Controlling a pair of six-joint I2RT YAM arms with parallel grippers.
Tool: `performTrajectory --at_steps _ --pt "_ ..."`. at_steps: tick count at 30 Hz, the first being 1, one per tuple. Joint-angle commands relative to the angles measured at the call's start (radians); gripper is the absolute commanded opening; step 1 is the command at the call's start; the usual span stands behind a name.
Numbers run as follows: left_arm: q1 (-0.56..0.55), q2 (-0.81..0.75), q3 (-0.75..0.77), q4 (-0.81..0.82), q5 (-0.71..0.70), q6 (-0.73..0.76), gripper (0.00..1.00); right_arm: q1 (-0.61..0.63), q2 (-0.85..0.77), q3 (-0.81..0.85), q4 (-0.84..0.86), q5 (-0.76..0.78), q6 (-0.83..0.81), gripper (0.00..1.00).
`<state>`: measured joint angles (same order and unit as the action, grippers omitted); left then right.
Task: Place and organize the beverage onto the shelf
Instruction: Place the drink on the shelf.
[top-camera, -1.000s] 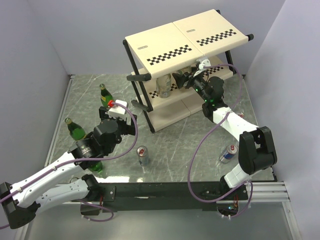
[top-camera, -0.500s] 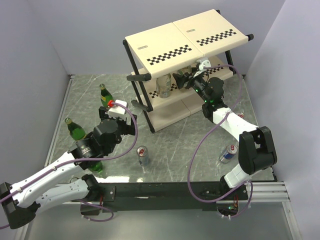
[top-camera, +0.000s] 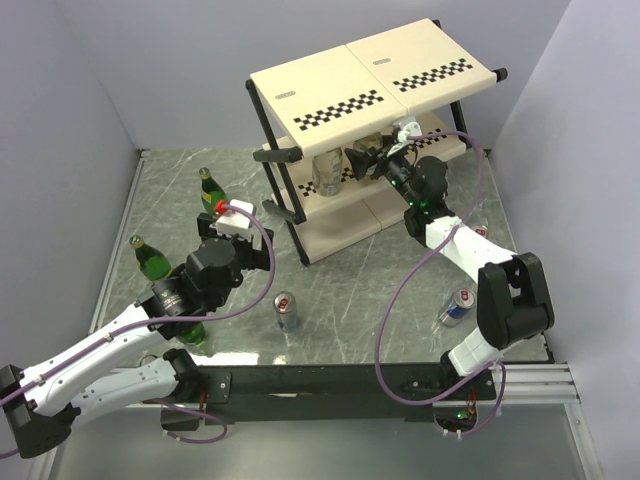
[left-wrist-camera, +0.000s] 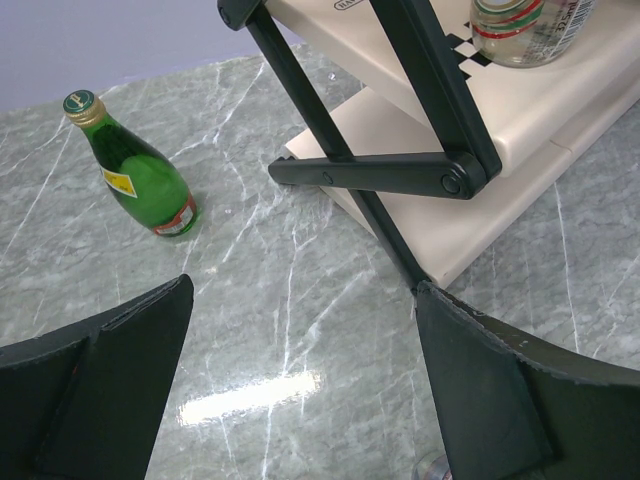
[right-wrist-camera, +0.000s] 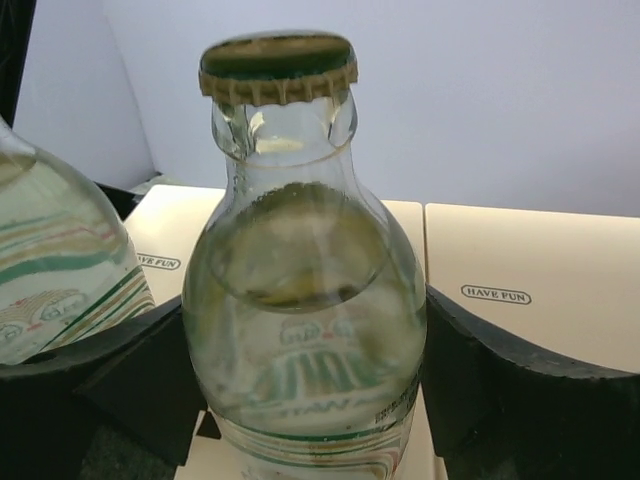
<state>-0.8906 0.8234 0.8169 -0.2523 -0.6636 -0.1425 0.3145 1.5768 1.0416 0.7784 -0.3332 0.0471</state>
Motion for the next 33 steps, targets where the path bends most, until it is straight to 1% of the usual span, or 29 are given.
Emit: performTrajectory --at_steps 1,17,33 --pt "0.004 -0.013 -0.007 0.025 -0.016 0.009 0.99 0.008 -0.012 0.014 0.005 -0.003 0.011 0.82" --pt "0.004 -0.021 -0.009 0.022 -0.016 0.008 1.00 0.008 -0.057 0.002 0.010 0.017 0.000 0.87" --pt "0.004 -0.027 -0.009 0.021 -0.013 0.004 0.99 0.008 -0.132 -0.064 0.025 0.019 -0.026 0.89"
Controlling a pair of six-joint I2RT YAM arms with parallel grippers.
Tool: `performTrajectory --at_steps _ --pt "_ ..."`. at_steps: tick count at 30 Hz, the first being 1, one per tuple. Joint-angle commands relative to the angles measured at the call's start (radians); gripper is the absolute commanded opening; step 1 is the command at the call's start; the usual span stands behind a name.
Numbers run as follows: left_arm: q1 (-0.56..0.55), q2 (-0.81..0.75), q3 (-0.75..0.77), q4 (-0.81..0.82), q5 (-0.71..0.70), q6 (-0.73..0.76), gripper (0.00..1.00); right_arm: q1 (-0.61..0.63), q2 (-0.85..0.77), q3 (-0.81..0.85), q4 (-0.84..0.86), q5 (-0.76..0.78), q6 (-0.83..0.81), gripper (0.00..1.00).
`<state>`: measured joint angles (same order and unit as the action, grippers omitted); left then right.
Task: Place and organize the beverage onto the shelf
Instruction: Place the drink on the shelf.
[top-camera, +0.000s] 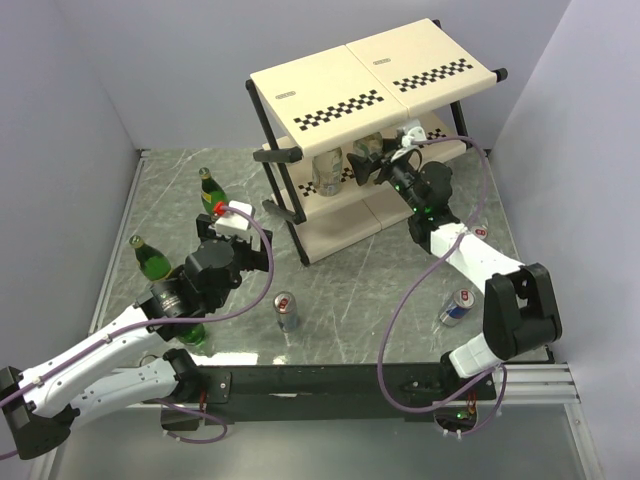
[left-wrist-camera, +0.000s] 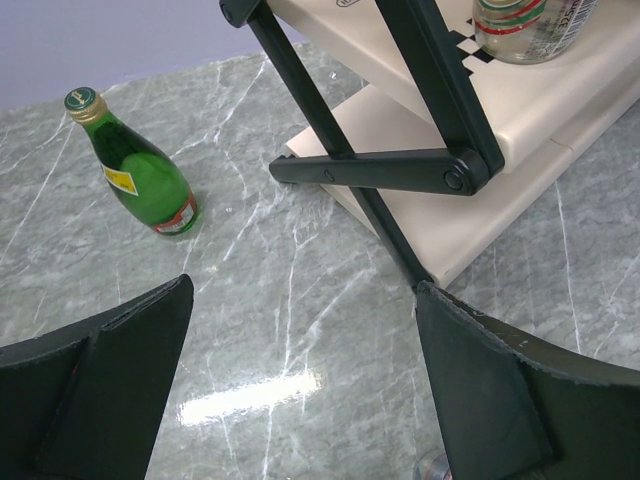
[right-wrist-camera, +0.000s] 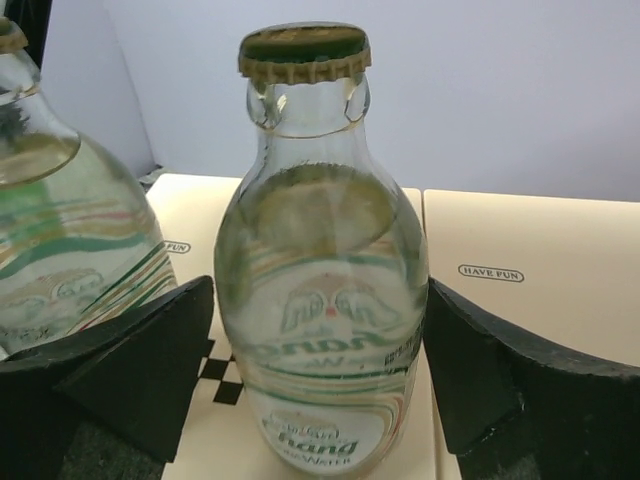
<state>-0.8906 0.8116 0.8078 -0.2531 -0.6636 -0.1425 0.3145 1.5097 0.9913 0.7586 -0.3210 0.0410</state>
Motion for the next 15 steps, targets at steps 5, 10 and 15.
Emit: performTrajectory --at_steps 5,10,15 --pt "0.004 -0.015 0.004 0.023 -0.010 0.003 0.99 0.006 -0.095 -0.039 0.038 0.008 -0.030 0.89" --pt "0.004 -0.019 0.004 0.025 -0.005 0.003 1.00 0.006 -0.146 -0.065 0.018 0.005 -0.032 0.89" --pt "0.004 -0.029 0.005 0.023 0.001 0.001 0.99 0.006 -0.224 -0.103 -0.021 -0.015 -0.079 0.90"
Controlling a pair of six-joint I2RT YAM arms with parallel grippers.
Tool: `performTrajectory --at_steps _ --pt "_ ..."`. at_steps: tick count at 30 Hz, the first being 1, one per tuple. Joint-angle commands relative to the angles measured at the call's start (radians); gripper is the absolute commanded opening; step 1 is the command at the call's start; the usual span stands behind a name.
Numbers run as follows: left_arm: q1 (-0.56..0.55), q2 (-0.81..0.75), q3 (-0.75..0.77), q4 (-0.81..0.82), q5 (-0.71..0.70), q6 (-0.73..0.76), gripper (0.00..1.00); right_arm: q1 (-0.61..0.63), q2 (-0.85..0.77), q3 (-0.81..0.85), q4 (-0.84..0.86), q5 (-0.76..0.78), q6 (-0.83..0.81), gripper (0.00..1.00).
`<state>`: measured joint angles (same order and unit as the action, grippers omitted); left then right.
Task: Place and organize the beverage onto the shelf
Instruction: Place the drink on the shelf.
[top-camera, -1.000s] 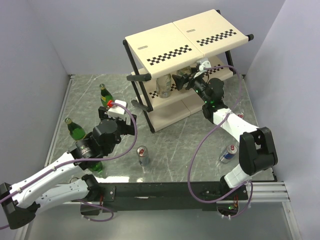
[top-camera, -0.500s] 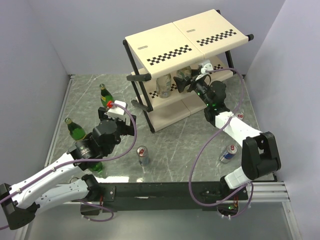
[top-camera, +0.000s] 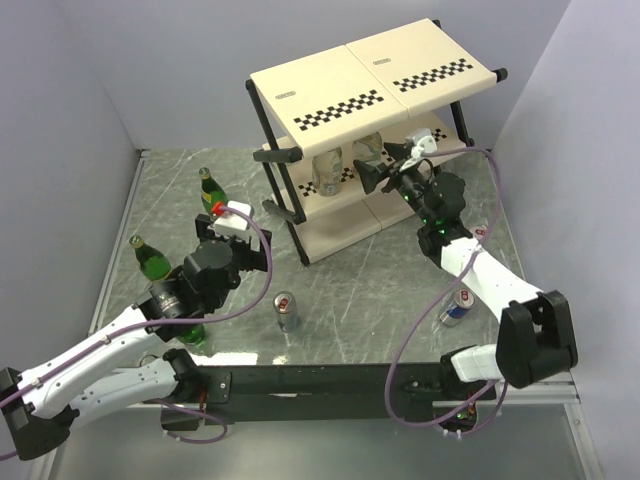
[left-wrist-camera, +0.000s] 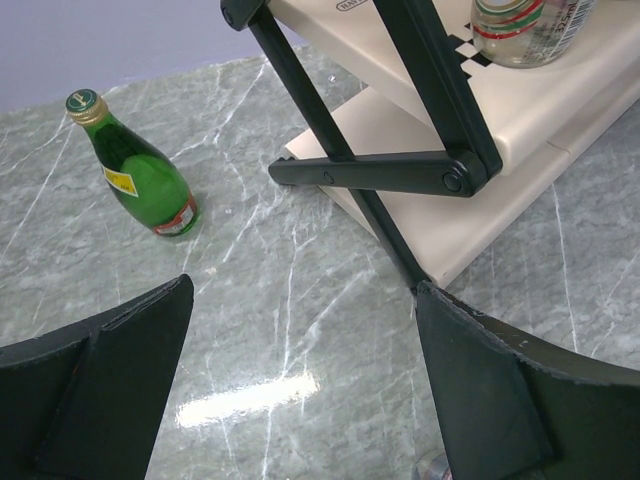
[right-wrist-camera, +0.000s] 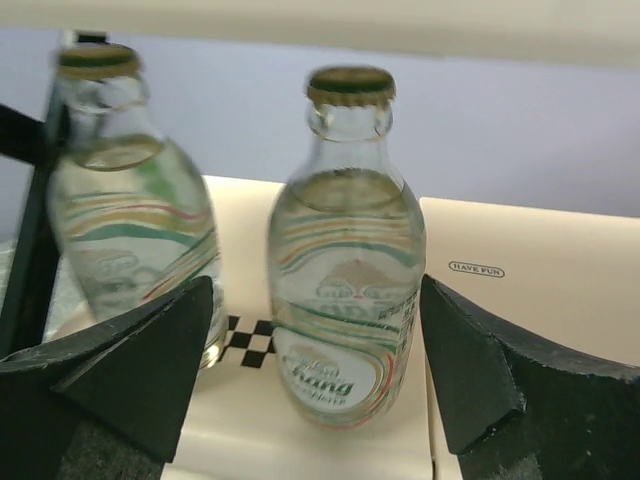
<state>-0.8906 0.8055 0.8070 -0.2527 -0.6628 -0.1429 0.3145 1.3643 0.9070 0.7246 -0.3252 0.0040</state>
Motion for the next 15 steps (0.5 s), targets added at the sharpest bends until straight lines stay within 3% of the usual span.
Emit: performTrajectory --at_steps 1,10,15 --pt "0.004 -0.026 0.008 0.024 0.002 0.003 0.99 0.006 -0.089 -0.029 -0.002 -0.012 -0.045 0.90" --pt "0.004 -0.031 0.024 0.003 0.032 -0.007 0.99 0.005 -0.154 -0.036 -0.121 -0.012 -0.051 0.90" --pt "0.004 -0.081 0.034 -0.049 0.162 -0.053 0.99 -0.012 -0.306 -0.045 -0.371 -0.205 -0.180 0.88"
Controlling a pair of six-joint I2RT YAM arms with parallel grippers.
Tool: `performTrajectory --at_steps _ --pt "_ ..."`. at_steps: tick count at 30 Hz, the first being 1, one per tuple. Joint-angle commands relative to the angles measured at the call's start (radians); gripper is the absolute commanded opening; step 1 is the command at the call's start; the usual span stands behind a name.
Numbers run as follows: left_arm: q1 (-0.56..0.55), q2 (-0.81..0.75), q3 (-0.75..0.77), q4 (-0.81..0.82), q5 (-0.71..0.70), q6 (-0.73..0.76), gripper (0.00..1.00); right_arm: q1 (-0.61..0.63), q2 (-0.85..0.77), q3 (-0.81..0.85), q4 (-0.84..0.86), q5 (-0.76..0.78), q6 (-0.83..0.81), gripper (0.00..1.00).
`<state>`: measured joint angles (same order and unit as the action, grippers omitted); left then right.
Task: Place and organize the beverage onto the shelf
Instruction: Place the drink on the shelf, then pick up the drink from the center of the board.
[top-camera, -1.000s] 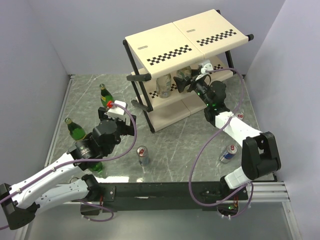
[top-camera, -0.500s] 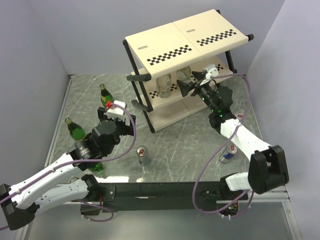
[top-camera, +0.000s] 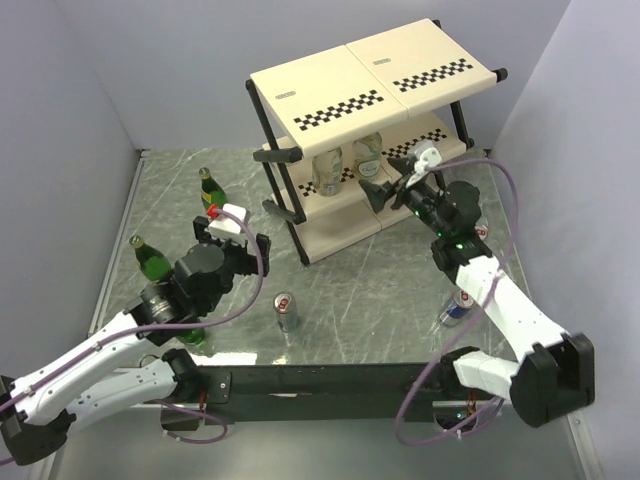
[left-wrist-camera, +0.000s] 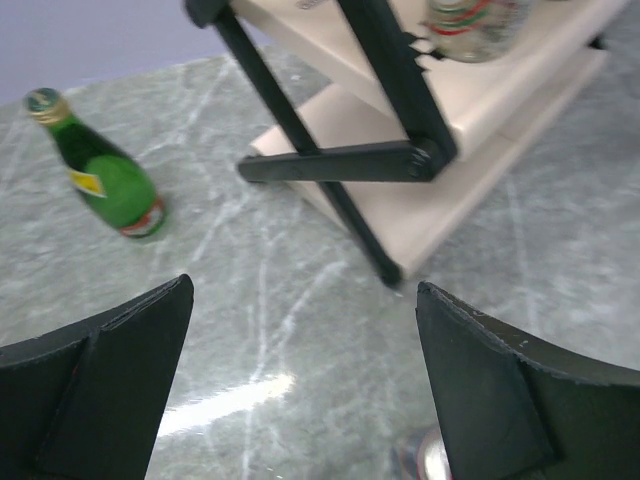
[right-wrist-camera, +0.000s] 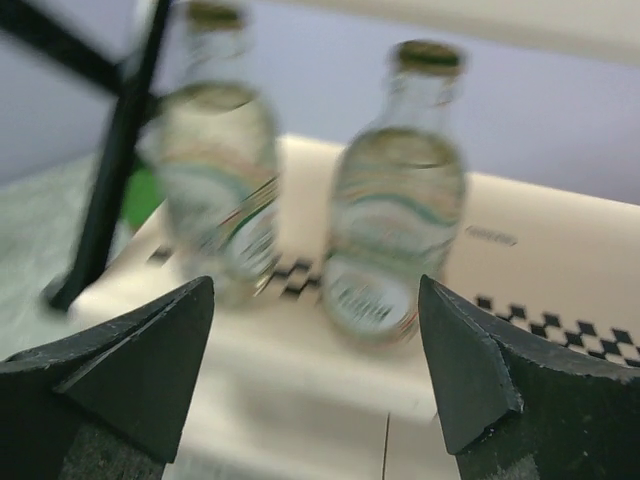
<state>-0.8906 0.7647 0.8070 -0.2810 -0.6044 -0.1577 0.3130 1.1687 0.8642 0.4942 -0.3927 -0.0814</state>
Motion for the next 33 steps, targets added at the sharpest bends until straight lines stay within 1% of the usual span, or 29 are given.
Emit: performTrajectory --at_steps 1,2,3,4,5,6,7,8,9,10,11,12,15,18,24,28,31,33 --pt "0.004 -0.047 0.034 -0.030 0.130 -0.049 0.99 -0.014 -0.136 -0.008 -0.246 -0.173 -0.118 0.88" --pt "0.004 -0.054 0.035 -0.052 0.155 -0.074 0.99 -0.014 -0.162 -0.005 -0.309 -0.205 -0.145 0.88" --pt "0.004 -0.056 0.035 -0.060 0.182 -0.086 1.00 -0.014 -0.205 -0.004 -0.368 -0.295 -0.193 0.85" --pt "0.005 -0.057 0.035 -0.067 0.225 -0.098 1.00 -0.015 -0.220 0.019 -0.494 -0.319 -0.210 0.83" --pt "0.004 -0.058 0.037 -0.087 0.248 -0.127 0.99 -0.014 -0.246 0.036 -0.578 -0.342 -0.224 0.80" --pt "0.004 -0.054 0.038 -0.093 0.268 -0.144 0.99 -0.014 -0.254 0.051 -0.644 -0.378 -0.244 0.73" --pt "0.004 -0.053 0.038 -0.101 0.293 -0.161 0.99 -0.014 -0.264 0.077 -0.757 -0.386 -0.242 0.70" --pt "0.004 -0.051 0.034 -0.106 0.340 -0.199 0.99 -0.014 -0.277 0.087 -0.805 -0.394 -0.241 0.66" --pt "0.004 -0.050 0.032 -0.107 0.359 -0.218 0.99 -0.014 -0.287 0.091 -0.848 -0.399 -0.250 0.56" --pt "0.004 -0.051 0.028 -0.107 0.382 -0.236 0.99 -0.014 -0.297 0.090 -0.905 -0.387 -0.248 0.52" --pt "0.004 -0.051 0.024 -0.107 0.417 -0.271 0.99 -0.012 -0.311 0.084 -0.922 -0.385 -0.248 0.50" --pt "0.004 -0.051 0.018 -0.106 0.437 -0.290 1.00 -0.012 -0.335 0.076 -0.934 -0.376 -0.251 0.40" --pt "0.004 -0.039 0.015 -0.122 0.498 -0.350 0.99 -0.014 -0.386 0.030 -0.944 -0.344 -0.242 0.30" --pt "0.004 -0.010 0.032 -0.158 0.526 -0.393 0.99 -0.020 -0.409 0.001 -0.953 -0.354 -0.251 0.28" --pt "0.002 0.050 0.043 -0.251 0.537 -0.440 0.91 -0.063 -0.392 -0.008 -0.979 -0.409 -0.276 0.29" --pt "-0.019 0.039 0.011 -0.250 0.480 -0.462 0.91 -0.077 -0.385 -0.011 -0.999 -0.442 -0.288 0.31" --pt "-0.039 0.016 -0.012 -0.221 0.485 -0.470 0.92 -0.084 -0.380 -0.013 -1.002 -0.460 -0.290 0.32" --pt "-0.050 0.028 -0.017 -0.224 0.496 -0.473 0.92 -0.087 -0.373 -0.013 -1.003 -0.466 -0.291 0.32"
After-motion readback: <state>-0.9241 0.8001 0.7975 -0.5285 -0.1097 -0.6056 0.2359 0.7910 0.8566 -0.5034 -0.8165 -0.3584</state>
